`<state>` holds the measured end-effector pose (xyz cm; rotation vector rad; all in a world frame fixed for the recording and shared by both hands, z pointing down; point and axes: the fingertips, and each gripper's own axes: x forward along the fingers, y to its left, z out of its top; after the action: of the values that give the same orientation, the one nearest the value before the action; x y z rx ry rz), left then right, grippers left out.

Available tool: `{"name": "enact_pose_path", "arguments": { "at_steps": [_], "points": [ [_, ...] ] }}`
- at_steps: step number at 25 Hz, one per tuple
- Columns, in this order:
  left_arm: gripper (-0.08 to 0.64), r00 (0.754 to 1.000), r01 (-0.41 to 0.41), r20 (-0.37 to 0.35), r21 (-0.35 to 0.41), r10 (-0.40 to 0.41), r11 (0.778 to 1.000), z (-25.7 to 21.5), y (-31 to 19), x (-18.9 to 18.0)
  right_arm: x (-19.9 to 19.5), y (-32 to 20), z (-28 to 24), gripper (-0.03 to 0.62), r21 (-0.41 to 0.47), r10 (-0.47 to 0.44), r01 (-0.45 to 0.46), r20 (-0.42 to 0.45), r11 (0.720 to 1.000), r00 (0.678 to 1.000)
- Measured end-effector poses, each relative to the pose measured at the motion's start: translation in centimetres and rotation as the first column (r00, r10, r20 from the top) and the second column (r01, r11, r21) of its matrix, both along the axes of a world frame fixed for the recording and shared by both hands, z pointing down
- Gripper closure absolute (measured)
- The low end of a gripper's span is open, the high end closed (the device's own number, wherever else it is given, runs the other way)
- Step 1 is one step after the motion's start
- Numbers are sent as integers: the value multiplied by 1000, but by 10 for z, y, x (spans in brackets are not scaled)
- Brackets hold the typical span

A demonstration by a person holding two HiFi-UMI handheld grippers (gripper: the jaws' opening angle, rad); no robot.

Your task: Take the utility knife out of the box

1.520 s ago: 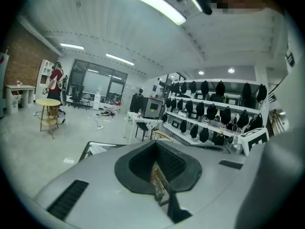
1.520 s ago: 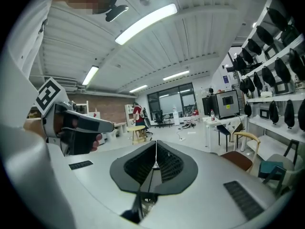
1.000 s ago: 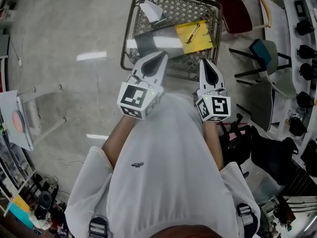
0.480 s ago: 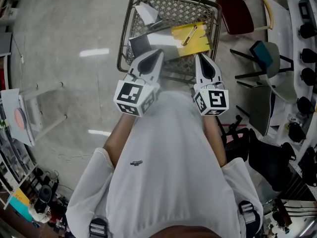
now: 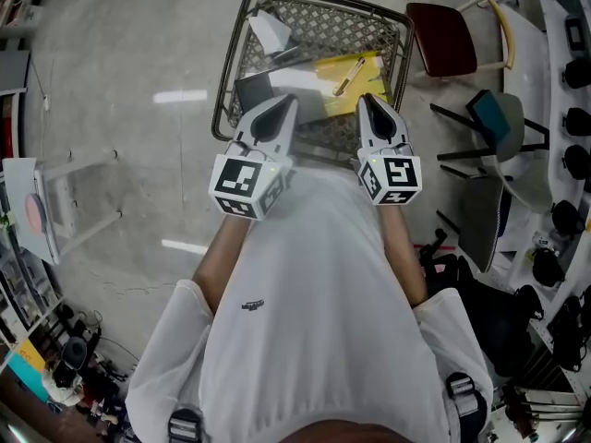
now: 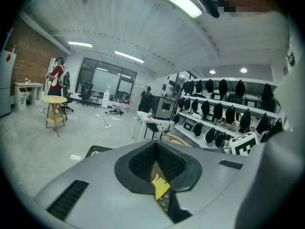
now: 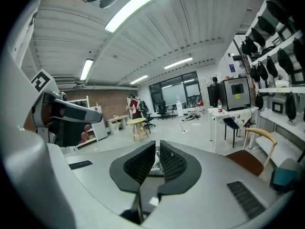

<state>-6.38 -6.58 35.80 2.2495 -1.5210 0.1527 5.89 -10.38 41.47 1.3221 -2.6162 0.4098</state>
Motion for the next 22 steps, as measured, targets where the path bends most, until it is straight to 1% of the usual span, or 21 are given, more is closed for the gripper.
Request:
{"name": "enact_pose_path", "arguments": {
  "at_steps": [4,8,12,17,22],
  "points": [
    [563,1000,15,23,0,-15,1000,4,-12,5,5,-15,18,587,-35,-7,7,3,999,1000],
    [563,999,33,24,-17,-32,999,9,-20,5,7,-31,44,578,-90,19,-17,17,996,1000],
    [562,999,40,24,-38,-39,998,16,-26,7,4,-44,75,535,-153,36,-35,4,988,999],
    [561,999,45,21,-82,-43,996,35,-31,12,-1,-62,114,510,-225,49,-51,-15,973,999],
    [562,999,36,18,-115,-34,993,50,-34,20,-2,-79,160,490,-312,75,-86,-48,946,996]
  ]
}}
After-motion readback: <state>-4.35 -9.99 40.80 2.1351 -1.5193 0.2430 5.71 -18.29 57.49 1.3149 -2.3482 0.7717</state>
